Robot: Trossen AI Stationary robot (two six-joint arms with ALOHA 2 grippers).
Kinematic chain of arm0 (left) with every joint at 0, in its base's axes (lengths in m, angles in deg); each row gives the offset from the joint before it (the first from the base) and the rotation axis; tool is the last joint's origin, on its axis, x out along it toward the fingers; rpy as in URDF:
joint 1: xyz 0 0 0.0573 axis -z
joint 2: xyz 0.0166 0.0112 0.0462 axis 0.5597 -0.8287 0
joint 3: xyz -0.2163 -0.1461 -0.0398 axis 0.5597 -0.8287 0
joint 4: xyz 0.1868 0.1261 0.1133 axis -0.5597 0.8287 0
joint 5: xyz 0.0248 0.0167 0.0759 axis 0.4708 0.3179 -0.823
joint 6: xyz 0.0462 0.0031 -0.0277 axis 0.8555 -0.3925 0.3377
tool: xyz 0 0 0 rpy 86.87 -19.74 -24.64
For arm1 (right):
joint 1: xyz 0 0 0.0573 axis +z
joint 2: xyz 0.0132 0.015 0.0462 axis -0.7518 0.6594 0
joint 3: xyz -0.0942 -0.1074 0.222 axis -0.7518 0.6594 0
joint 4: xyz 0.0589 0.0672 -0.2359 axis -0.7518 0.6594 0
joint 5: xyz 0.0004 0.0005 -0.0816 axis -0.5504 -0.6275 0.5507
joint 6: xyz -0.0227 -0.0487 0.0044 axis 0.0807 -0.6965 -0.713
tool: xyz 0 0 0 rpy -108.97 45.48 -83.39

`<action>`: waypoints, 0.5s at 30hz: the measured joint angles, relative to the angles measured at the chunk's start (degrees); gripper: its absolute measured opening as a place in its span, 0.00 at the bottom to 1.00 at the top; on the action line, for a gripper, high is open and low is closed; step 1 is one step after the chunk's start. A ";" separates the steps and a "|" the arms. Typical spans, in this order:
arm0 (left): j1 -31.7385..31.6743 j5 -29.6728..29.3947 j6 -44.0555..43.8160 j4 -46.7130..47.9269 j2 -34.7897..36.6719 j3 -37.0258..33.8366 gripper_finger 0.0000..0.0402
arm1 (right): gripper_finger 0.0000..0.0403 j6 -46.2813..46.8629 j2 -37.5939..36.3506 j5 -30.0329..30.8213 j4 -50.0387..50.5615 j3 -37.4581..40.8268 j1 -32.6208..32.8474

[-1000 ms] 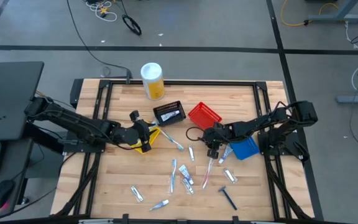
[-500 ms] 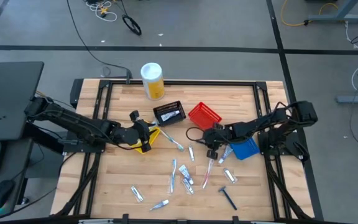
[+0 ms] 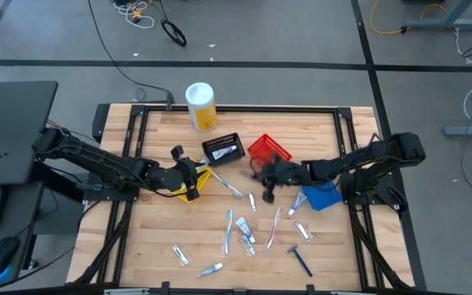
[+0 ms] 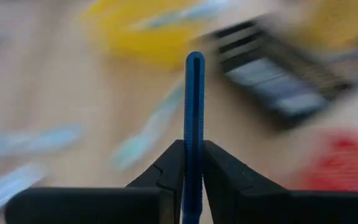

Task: Pick & Place Travel size toiletries
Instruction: Put the blue razor into the red basket

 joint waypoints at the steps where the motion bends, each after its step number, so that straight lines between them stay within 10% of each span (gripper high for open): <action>1: -0.01 -0.01 0.00 0.02 0.01 0.00 0.28 | 0.14 -0.25 -0.95 5.62 -0.19 -0.02 -0.26; 6: 0.01 0.01 0.00 -0.04 -0.01 0.00 0.28 | 0.14 -1.20 -4.82 23.30 1.72 -0.11 -2.70; 15: -0.01 -0.01 -0.31 -0.26 -0.01 0.00 0.28 | 0.14 3.20 -2.49 15.15 14.78 -0.07 -10.91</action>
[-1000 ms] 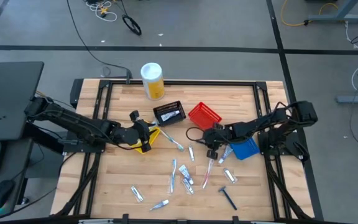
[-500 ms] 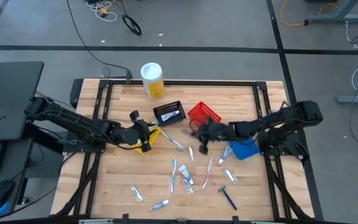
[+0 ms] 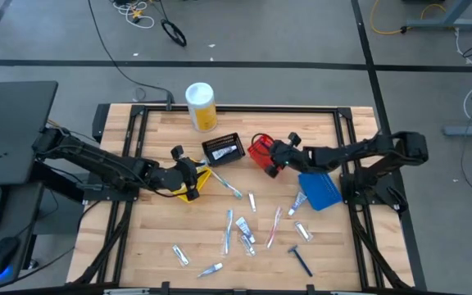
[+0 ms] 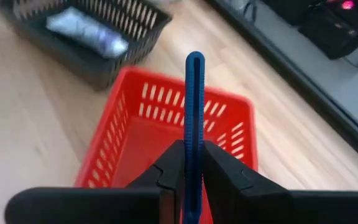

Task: Pick & Place Travel size toiletries
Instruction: Put the blue razor into the red basket, then put the silver nail cutter into the blue basket

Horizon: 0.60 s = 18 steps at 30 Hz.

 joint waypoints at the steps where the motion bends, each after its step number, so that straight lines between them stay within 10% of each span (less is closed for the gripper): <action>1: 0.01 0.00 0.00 0.00 0.00 0.00 0.28 | 0.14 -1.84 0.33 -0.66 0.38 0.00 -0.41; 18: -0.01 -0.01 -0.11 -0.13 0.00 0.00 0.28 | 0.31 -0.17 1.05 -10.86 4.09 0.00 -4.75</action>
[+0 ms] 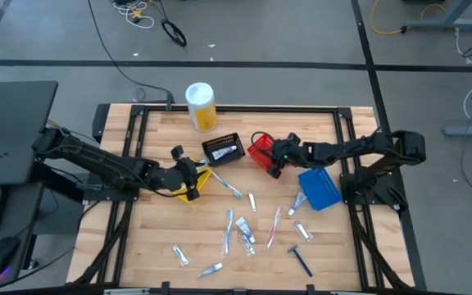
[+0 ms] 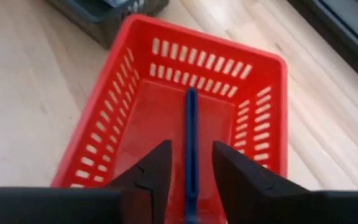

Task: Pick & Place Travel size toiletries
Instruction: Put the silver nail cutter into the blue basket

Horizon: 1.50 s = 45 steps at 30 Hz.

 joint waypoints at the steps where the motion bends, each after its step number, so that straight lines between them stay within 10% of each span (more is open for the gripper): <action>1: 0.00 0.00 0.00 0.00 0.00 0.00 0.28 | 0.32 -0.54 0.00 0.09 -0.41 0.00 0.02; 16: 0.00 0.00 -0.96 -0.20 0.00 0.01 0.28 | 0.34 3.39 -3.37 -17.43 -16.18 -0.04 11.75; 28: 0.00 -0.02 -1.29 -0.48 0.00 0.00 0.28 | 0.34 20.70 3.62 0.32 -15.29 -0.04 24.82; 45: 0.00 -0.39 0.24 -0.44 0.00 0.00 0.28 | 0.34 37.55 10.95 -3.27 7.19 -16.20 23.64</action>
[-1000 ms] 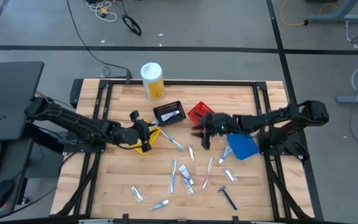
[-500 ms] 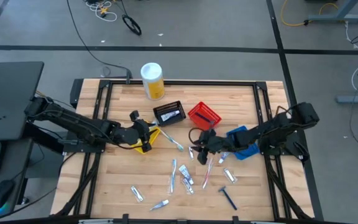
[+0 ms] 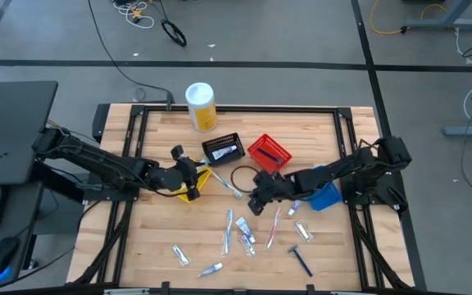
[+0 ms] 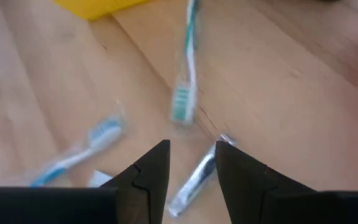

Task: Pick & Place Travel size toiletries
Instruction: Put the silver nail cutter into the blue basket

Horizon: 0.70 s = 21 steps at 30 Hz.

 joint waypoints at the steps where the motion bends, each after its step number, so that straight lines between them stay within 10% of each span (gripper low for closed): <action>1: 0.00 0.00 0.04 -0.01 0.00 0.01 0.28 | 0.34 0.63 0.87 0.79 -0.05 -0.13 0.19; 21: 0.00 0.18 -0.06 0.46 0.00 0.01 0.28 | 0.32 3.47 10.07 4.95 -0.99 -0.19 -0.47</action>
